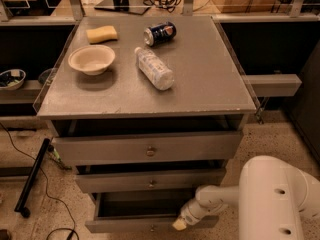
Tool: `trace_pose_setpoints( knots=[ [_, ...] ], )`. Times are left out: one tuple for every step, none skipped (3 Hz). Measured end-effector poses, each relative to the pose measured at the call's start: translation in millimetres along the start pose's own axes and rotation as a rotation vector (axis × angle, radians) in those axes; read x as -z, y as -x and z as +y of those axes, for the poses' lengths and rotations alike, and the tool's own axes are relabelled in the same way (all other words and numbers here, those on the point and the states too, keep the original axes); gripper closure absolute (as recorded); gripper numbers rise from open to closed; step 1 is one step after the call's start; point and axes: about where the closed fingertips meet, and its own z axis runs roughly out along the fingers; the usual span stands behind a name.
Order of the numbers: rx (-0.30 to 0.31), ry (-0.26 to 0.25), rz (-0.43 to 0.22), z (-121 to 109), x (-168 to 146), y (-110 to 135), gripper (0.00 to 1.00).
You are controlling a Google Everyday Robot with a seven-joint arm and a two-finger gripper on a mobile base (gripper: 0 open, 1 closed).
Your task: Open bottom drawer
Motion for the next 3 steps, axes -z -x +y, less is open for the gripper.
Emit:
trace_pose_setpoints(
  knots=[
    [0.000, 0.000, 0.000, 0.0, 0.0, 0.0, 0.95],
    [0.000, 0.000, 0.000, 0.0, 0.0, 0.0, 1.00],
    [0.000, 0.000, 0.000, -1.3, 0.8, 0.8, 1.00]
  ],
)
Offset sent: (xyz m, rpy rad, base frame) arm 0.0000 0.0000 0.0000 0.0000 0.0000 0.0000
